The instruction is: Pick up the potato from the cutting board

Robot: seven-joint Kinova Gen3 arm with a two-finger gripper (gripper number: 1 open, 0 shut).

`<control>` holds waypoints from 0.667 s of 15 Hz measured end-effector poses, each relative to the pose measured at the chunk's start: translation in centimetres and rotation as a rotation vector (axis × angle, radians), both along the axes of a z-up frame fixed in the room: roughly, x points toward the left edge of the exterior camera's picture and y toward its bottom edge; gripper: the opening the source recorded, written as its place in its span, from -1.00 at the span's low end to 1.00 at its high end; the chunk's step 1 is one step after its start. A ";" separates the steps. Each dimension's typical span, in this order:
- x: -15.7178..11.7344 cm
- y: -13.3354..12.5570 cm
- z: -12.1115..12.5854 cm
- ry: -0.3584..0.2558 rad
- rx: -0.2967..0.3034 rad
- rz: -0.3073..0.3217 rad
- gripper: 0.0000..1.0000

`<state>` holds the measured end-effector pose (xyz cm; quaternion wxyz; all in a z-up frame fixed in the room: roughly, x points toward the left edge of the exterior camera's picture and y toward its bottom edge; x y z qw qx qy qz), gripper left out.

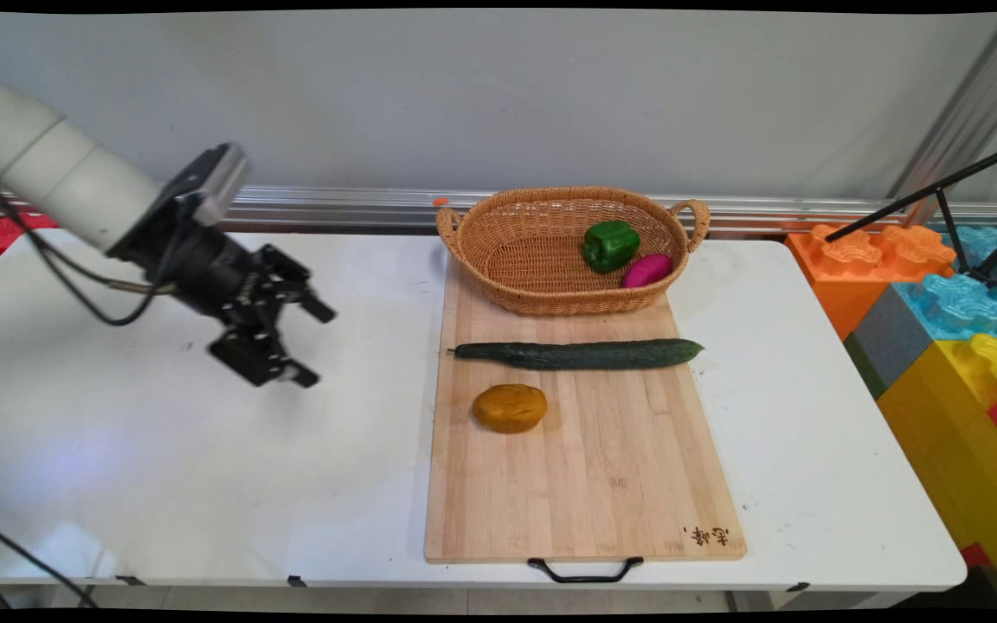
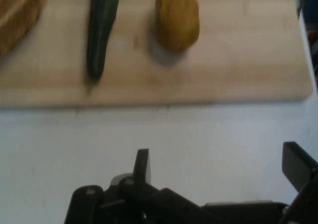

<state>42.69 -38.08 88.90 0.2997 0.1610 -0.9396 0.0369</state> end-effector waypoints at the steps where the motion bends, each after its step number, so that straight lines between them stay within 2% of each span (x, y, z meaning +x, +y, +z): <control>1: -0.8 -0.5 -0.1 0.017 0.000 -0.009 1.00; 5: -5.1 -3.0 -1.4 0.038 0.017 -0.066 1.00; 10: -8.6 -4.8 -4.0 0.030 0.034 -0.092 1.00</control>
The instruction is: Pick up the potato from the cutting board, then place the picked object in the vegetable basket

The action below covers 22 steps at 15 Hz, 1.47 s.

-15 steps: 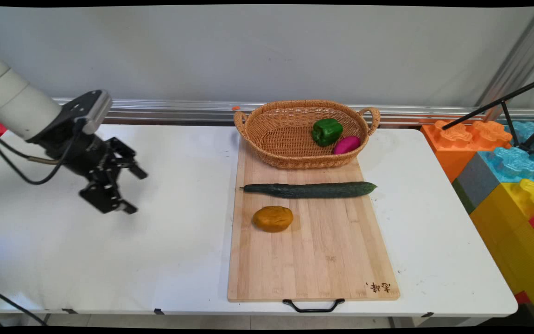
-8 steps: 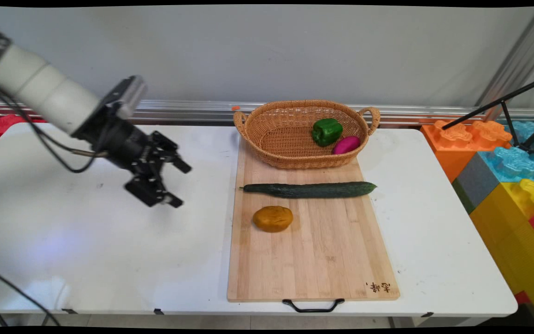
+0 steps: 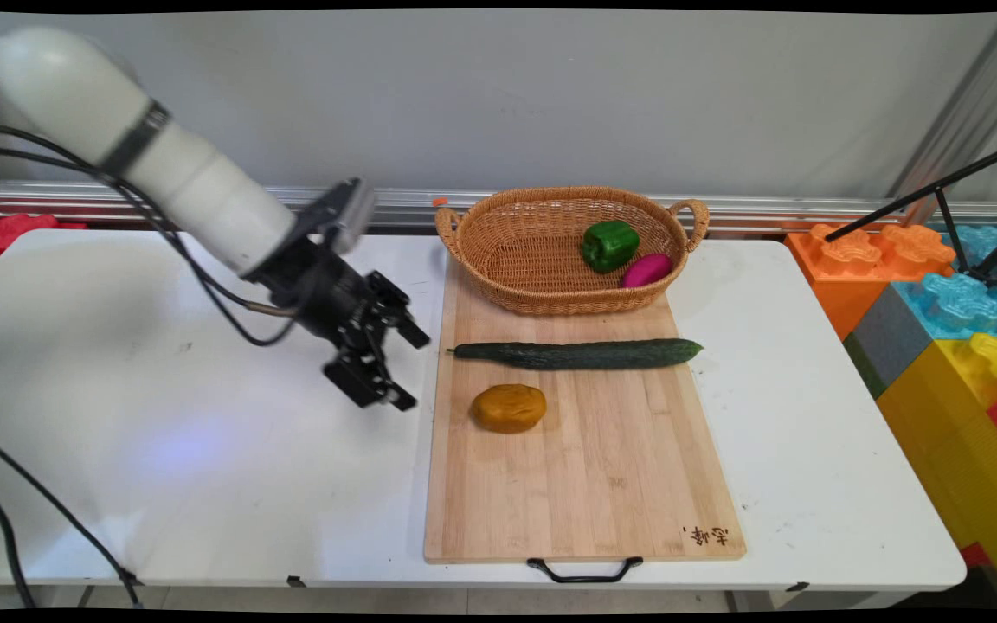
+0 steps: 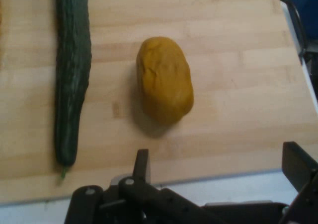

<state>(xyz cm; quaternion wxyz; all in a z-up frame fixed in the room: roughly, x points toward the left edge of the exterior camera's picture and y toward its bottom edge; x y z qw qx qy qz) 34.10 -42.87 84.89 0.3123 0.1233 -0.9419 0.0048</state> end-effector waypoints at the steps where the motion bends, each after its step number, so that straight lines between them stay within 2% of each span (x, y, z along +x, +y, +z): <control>1: -0.9 -0.3 -1.0 -0.002 0.005 -0.004 1.00; 6: -4.5 -1.7 -5.9 0.002 0.010 0.003 1.00; 10: -6.1 -2.5 -8.1 0.013 0.002 0.018 1.00; 14: -7.1 -3.1 -9.3 0.029 -0.002 0.036 1.00; 15: -7.4 -3.3 -9.5 0.036 -0.006 0.039 -1.00; 19: -7.5 -3.5 -9.3 0.047 0.002 0.043 -1.00; 22: -6.8 -3.3 -7.9 0.058 0.022 0.050 -1.00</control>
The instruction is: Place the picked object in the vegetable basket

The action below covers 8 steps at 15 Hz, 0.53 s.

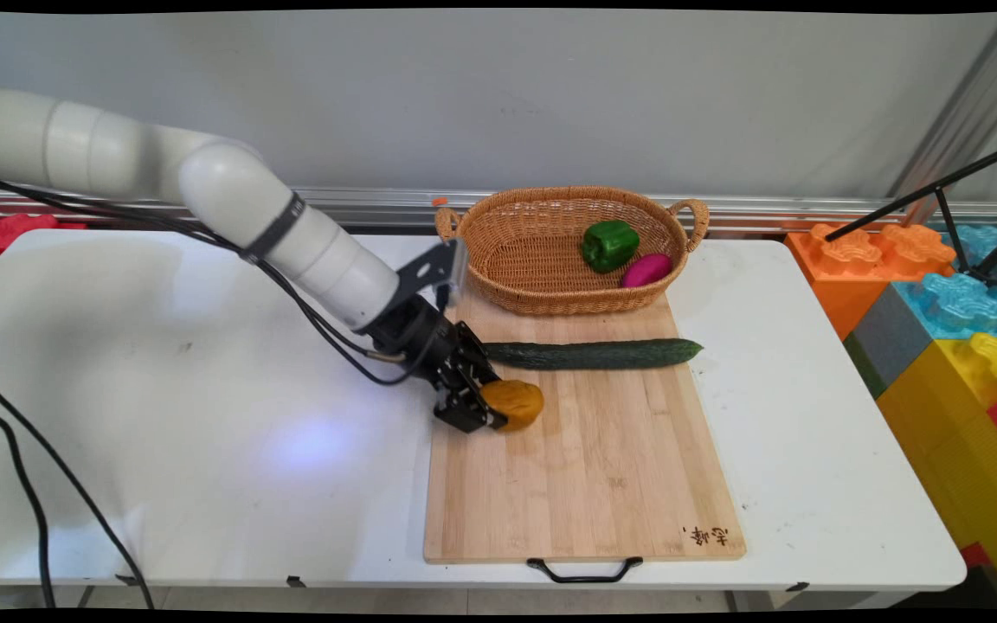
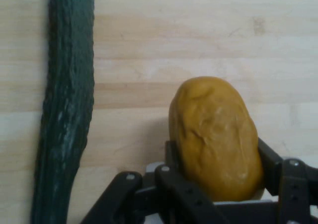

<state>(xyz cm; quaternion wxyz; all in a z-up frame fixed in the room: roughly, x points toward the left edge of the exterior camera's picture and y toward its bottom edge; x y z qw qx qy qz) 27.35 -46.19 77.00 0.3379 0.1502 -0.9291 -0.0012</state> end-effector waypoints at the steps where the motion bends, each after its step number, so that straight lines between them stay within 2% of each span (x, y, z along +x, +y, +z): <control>1: 0.3 0.1 0.9 0.010 0.009 0.006 -1.00; 5: 1.0 0.2 5.1 0.054 0.034 0.039 -1.00; 8: 1.0 -1.2 7.9 0.082 0.009 0.103 -1.00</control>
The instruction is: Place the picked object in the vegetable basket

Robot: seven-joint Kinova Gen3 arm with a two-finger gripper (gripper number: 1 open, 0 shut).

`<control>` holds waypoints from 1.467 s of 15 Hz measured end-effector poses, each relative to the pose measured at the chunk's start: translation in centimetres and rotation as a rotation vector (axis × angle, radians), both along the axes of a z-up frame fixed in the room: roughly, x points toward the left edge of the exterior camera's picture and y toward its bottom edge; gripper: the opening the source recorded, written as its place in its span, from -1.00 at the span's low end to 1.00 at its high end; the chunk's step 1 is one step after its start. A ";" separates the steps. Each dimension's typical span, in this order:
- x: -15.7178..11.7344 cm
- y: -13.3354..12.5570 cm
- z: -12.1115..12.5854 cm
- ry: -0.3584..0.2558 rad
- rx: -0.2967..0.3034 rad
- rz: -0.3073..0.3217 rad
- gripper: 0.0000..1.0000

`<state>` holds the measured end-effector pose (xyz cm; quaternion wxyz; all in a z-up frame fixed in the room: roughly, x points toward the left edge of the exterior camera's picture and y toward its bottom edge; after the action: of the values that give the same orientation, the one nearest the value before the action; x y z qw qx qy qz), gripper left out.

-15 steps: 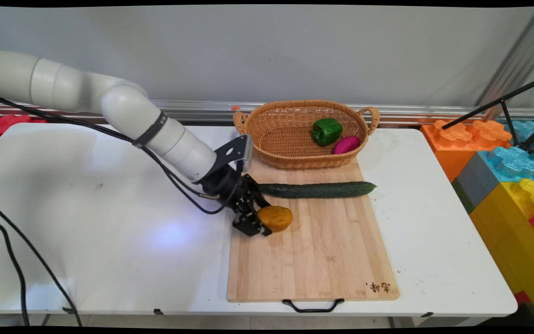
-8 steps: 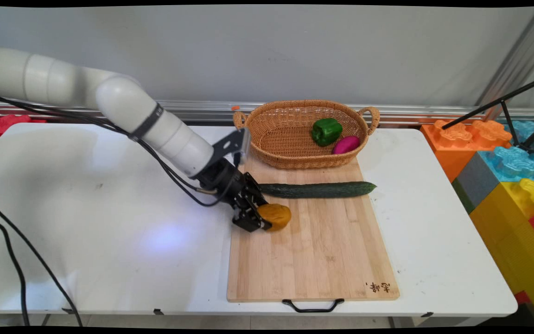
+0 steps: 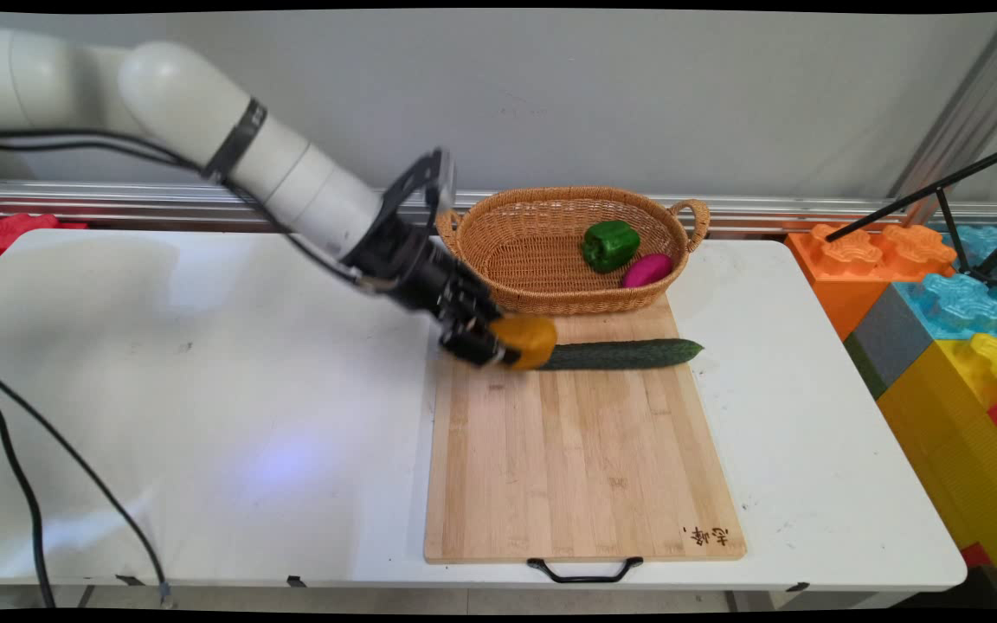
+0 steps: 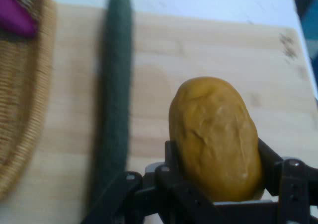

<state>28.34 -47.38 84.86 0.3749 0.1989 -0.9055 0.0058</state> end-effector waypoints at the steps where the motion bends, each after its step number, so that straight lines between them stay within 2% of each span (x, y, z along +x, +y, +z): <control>1: 0.0 -0.9 0.9 0.005 -0.019 0.035 -1.00; 6: 0.0 -7.5 4.0 0.005 -0.146 0.246 -1.00; 10: 0.2 -11.8 3.7 -0.029 -0.174 0.373 -1.00; 14: -0.2 -15.2 0.4 -0.067 -0.146 0.457 -1.00; 17: -0.9 -17.2 -3.2 -0.101 -0.116 0.505 -1.00; 22: -1.9 -19.1 -7.2 -0.141 -0.083 0.546 -1.00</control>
<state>26.42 -66.52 77.65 0.3035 0.4191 -0.8411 0.1574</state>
